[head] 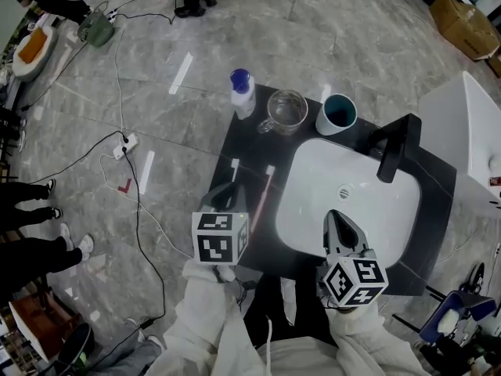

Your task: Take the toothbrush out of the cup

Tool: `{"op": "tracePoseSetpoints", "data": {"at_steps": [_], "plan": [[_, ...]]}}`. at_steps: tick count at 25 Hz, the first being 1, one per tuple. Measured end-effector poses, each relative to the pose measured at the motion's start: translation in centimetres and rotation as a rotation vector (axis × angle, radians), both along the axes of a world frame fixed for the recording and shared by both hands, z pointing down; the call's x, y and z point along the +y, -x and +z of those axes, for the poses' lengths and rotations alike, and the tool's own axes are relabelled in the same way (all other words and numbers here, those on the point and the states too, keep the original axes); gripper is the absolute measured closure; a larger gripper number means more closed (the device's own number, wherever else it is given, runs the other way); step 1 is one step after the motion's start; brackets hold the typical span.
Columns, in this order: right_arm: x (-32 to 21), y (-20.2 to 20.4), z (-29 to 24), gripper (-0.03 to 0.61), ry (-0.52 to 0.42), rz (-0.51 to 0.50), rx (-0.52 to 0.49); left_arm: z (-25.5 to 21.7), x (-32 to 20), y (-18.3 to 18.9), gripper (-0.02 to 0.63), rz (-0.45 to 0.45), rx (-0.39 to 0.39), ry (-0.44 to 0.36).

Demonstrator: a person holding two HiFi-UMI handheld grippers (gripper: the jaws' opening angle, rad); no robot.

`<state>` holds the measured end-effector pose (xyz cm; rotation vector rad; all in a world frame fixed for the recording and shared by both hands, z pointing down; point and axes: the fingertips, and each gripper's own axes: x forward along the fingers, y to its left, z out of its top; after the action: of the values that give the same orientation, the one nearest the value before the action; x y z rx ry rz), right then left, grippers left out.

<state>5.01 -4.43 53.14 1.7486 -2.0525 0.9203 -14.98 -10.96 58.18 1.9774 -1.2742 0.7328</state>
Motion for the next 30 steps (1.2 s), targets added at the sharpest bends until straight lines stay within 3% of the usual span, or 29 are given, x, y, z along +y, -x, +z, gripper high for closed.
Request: {"op": "tracePoseSetpoints", "data": {"at_steps": [15,30], "plan": [[2.4,1.1,-4.6,0.555,-0.090,-0.064,0.003,-7.3,6.2,-2.4,0.594,-0.069,0.102,-0.120],[4.2,-2.3,-13.4,0.555,-0.280,0.017,0.013,-17.4,10.4,-4.4,0.604,-0.060,0.169,-0.336]]}}
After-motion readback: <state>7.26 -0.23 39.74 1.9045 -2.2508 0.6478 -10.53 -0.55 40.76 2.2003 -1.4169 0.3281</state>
